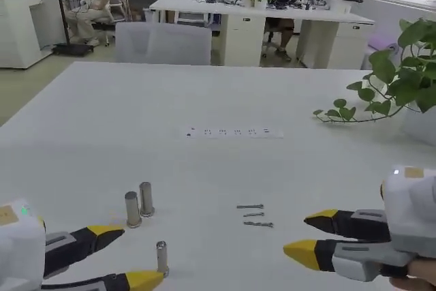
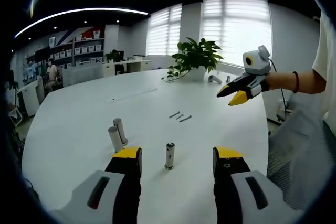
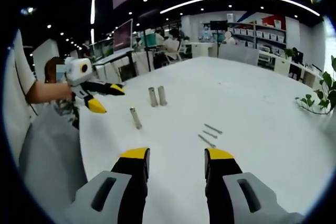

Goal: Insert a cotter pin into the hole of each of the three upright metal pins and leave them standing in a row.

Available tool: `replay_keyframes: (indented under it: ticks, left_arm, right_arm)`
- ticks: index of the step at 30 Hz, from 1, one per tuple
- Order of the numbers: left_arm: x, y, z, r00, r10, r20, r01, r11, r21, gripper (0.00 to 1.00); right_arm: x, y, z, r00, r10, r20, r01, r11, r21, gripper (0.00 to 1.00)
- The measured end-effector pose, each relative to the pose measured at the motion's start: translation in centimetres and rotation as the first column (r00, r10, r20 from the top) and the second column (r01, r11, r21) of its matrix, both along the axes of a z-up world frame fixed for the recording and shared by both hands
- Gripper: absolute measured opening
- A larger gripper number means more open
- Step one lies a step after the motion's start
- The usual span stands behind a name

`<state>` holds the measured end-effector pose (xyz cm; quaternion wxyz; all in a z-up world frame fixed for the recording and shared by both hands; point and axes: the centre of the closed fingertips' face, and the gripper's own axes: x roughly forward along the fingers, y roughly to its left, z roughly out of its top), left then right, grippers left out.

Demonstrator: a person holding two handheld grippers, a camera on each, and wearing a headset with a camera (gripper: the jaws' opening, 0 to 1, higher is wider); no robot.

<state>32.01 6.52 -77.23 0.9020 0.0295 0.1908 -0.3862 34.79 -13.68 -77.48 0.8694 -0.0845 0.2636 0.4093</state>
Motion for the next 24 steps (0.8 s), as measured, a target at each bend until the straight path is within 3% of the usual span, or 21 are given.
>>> replay_keyframes:
  ticks: [8, 17, 19, 24]
  left_arm:
    - [-0.8, 0.4, 0.0, 0.999, 0.044, -0.011, -0.044, 0.999, -0.006, 0.59]
    - [-1.9, 0.3, -0.2, 0.998, 0.054, -0.013, -0.054, 0.998, 0.016, 0.64]
    - [-1.8, 0.5, -0.2, 0.998, 0.063, -0.004, -0.063, 0.997, 0.036, 0.65]
    - [-1.6, 0.7, 0.0, 0.996, 0.089, -0.005, -0.089, 0.996, 0.023, 0.66]
  right_arm:
    - [1.2, -0.8, -1.2, 0.999, 0.041, -0.008, -0.041, 0.996, -0.078, 0.41]
    - [3.1, -1.1, -2.2, 0.995, 0.097, -0.021, -0.099, 0.985, -0.142, 0.35]
    - [3.7, -1.1, -2.3, 0.994, 0.107, -0.027, -0.109, 0.983, -0.148, 0.33]
    - [4.9, -0.8, -2.7, 0.990, 0.139, -0.038, -0.143, 0.974, -0.176, 0.31]
